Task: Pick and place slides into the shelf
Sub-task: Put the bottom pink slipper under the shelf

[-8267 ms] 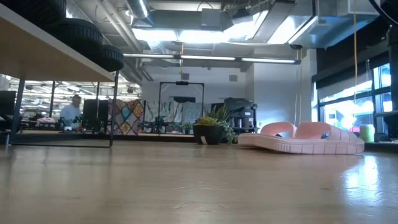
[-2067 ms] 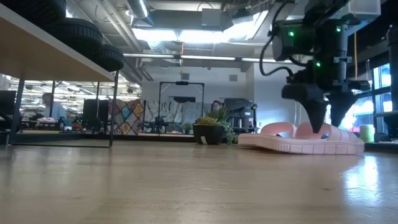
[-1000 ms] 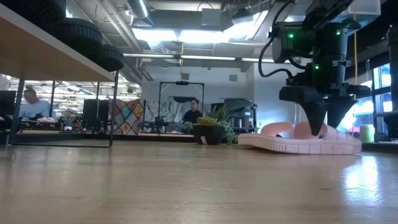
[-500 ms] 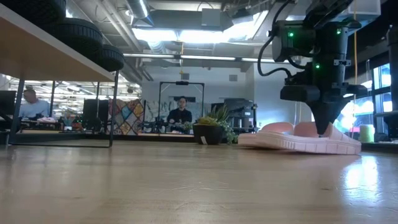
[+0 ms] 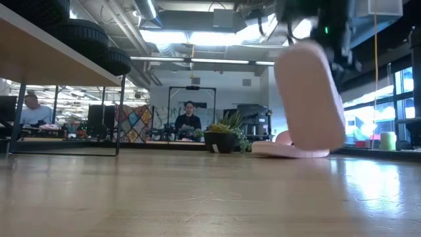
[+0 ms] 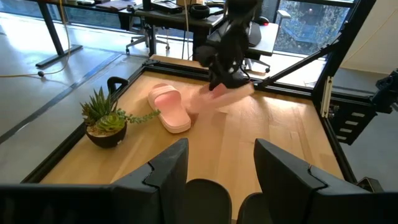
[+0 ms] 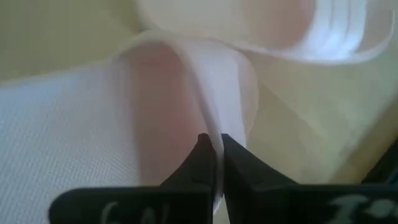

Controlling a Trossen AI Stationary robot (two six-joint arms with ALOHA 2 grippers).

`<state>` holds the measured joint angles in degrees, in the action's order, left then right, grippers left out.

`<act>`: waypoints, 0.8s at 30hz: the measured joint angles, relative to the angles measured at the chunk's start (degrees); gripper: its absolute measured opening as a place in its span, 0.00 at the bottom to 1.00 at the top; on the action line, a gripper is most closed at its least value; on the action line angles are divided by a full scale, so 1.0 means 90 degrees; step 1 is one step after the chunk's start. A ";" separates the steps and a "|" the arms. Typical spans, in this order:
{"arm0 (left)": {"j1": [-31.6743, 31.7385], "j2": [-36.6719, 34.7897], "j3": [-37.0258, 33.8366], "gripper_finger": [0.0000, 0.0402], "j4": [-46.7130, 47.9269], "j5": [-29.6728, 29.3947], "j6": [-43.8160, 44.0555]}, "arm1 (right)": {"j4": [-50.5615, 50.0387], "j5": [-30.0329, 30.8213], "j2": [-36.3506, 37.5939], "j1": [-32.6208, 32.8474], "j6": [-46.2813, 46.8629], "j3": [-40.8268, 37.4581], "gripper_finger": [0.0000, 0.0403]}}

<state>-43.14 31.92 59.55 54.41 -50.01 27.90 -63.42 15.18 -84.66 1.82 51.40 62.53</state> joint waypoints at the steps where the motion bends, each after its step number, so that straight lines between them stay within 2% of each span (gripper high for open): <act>1: -0.0001 -0.0001 0.0000 0.44 0.0000 0.0002 0.0000 | -0.0098 0.0031 0.0000 0.0059 -0.0246 0.0198 0.03; 13: 0.0001 0.0000 0.0000 0.44 0.0000 -0.0008 0.0054 | 0.0091 0.1295 0.0001 0.0915 -0.3345 0.2527 0.03; 19: 0.0000 -0.0012 0.0000 0.44 -0.0140 0.0160 0.2034 | 0.1263 0.1685 -0.0135 0.1079 -0.4431 0.3284 0.03; 24: -0.0002 -0.0012 0.0000 0.43 -0.0204 0.0691 0.3385 | 0.2219 0.1658 -0.0440 0.1079 -0.5997 0.3826 0.03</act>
<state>-43.16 31.81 59.55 52.58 -43.79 58.37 -43.45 30.10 -88.62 11.53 -2.58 96.97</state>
